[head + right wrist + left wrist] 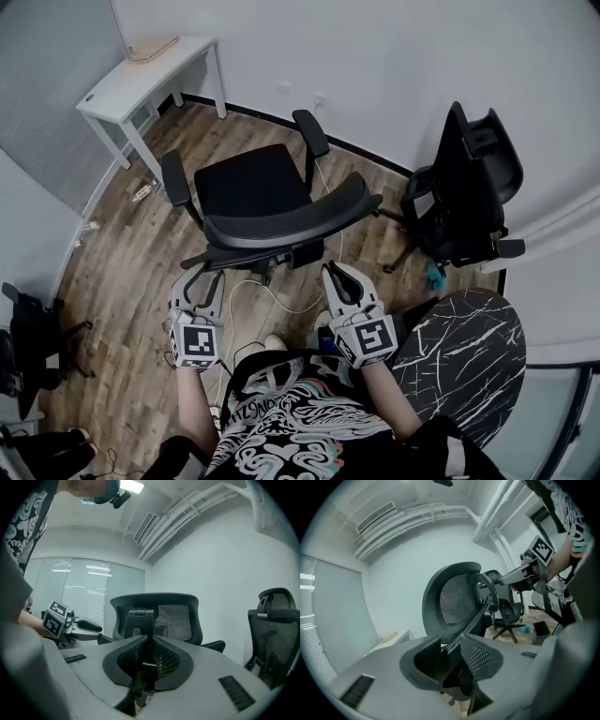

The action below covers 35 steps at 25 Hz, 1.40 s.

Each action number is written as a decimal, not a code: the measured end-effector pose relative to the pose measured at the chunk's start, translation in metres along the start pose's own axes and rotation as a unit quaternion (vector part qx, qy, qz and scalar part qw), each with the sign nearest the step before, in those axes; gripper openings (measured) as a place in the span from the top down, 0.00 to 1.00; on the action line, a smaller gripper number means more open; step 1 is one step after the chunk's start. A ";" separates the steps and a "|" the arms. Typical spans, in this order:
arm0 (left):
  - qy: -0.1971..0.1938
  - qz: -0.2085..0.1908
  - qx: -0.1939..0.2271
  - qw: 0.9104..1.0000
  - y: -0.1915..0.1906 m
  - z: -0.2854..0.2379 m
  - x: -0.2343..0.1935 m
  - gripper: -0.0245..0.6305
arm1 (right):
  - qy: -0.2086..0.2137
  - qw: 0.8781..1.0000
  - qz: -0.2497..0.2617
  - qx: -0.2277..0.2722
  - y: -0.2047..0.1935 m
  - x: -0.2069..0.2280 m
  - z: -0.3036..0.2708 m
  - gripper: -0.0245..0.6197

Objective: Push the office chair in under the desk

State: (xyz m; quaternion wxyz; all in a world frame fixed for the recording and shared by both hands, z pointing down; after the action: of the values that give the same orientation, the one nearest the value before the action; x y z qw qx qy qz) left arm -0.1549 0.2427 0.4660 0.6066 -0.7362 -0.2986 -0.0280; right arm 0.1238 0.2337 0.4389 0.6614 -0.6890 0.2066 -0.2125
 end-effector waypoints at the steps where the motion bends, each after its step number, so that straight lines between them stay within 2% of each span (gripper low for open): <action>1: 0.002 -0.005 -0.003 1.000 0.000 0.000 -0.002 0.71 | 0.005 1.000 -0.003 -0.006 -0.002 0.000 -0.001 0.92; 4: -0.003 -0.028 -0.016 0.999 -0.001 -0.002 -0.009 0.69 | 0.015 1.000 -0.017 -0.022 -0.006 0.003 -0.005 0.87; 9: -0.063 -0.031 -0.027 0.997 -0.005 -0.004 -0.017 0.60 | 0.022 0.999 -0.025 -0.032 -0.009 -0.001 -0.014 0.79; 13: -0.086 -0.045 -0.048 0.994 -0.007 -0.010 -0.018 0.58 | 0.027 0.999 -0.019 -0.037 -0.011 -0.002 -0.019 0.76; 16: -0.123 -0.048 -0.057 0.990 -0.005 -0.014 -0.016 0.58 | 0.022 0.999 -0.020 -0.038 -0.012 -0.002 -0.024 0.75; 20: -0.158 -0.086 -0.090 0.980 -0.004 -0.020 -0.012 0.58 | 0.018 0.999 -0.024 -0.040 -0.012 0.002 -0.027 0.75; 23: -0.186 -0.094 -0.109 0.972 -0.003 -0.028 -0.010 0.58 | 0.019 0.999 -0.026 -0.043 -0.013 0.005 -0.029 0.75; 28: -0.215 -0.138 -0.143 0.956 -0.006 -0.038 -0.008 0.58 | 0.022 0.998 -0.026 -0.045 -0.014 0.005 -0.033 0.75; 32: -0.239 -0.157 -0.163 0.944 -0.008 -0.043 -0.006 0.58 | 0.025 0.998 -0.028 -0.047 -0.015 0.004 -0.038 0.75; 35: -0.251 -0.158 -0.165 0.941 -0.006 -0.045 -0.006 0.58 | 0.025 0.998 -0.029 -0.046 -0.015 0.004 -0.043 0.75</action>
State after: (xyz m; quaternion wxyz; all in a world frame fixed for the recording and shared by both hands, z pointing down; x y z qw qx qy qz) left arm -0.1481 0.1999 0.4802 0.3697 -0.7526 -0.5447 0.0129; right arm 0.1029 0.1970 0.4553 0.6170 -0.7192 0.2124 -0.2387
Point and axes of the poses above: the fingertips, and each gripper's own axes: z backward along the fingers, x to its right, y out of its top, the point moved 7 cm from there along z, backward along the fingers, and after that the axes turned 2 degrees about x, right-handed, at the moved point
